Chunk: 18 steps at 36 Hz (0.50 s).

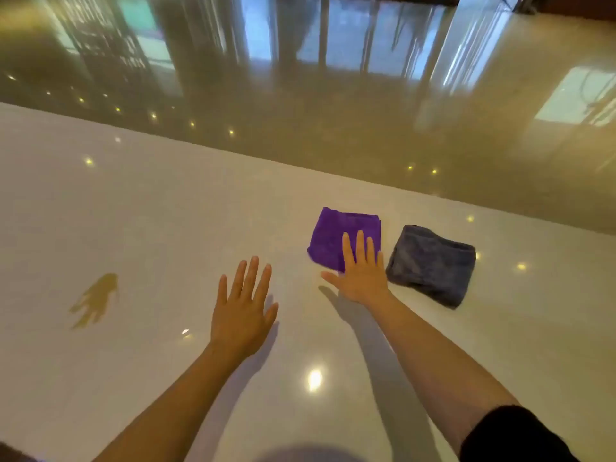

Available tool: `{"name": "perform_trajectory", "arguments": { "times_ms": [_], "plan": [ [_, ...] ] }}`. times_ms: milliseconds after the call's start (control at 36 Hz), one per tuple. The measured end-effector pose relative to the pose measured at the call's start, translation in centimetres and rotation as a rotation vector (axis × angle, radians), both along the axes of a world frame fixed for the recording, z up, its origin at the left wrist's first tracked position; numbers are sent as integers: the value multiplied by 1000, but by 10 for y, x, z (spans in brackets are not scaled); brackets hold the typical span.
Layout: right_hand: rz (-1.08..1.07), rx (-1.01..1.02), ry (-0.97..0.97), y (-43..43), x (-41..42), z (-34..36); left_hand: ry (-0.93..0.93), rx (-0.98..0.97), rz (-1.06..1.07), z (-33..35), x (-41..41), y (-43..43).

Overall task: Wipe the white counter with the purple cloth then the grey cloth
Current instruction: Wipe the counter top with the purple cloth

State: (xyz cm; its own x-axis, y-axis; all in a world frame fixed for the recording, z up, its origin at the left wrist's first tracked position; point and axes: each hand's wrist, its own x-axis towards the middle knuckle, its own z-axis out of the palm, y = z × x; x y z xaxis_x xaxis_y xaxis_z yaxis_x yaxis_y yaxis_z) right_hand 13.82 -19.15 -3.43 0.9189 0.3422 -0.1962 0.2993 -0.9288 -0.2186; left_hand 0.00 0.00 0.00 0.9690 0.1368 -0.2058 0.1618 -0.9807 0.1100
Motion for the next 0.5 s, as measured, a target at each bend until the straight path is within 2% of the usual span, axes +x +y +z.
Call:
{"name": "perform_trajectory", "arguments": {
  "times_ms": [111, 222, 500],
  "plan": [
    [35, -8, 56, 6, 21, -11, -23, 37, 68, -13, 2, 6],
    [58, -4, 153, 13, 38, -23, 36, 56, 90, -17, 5, 8],
    [74, -27, 129, 19, 61, -28, 86, 95, 170, -17, -6, 21]
  ]
}}
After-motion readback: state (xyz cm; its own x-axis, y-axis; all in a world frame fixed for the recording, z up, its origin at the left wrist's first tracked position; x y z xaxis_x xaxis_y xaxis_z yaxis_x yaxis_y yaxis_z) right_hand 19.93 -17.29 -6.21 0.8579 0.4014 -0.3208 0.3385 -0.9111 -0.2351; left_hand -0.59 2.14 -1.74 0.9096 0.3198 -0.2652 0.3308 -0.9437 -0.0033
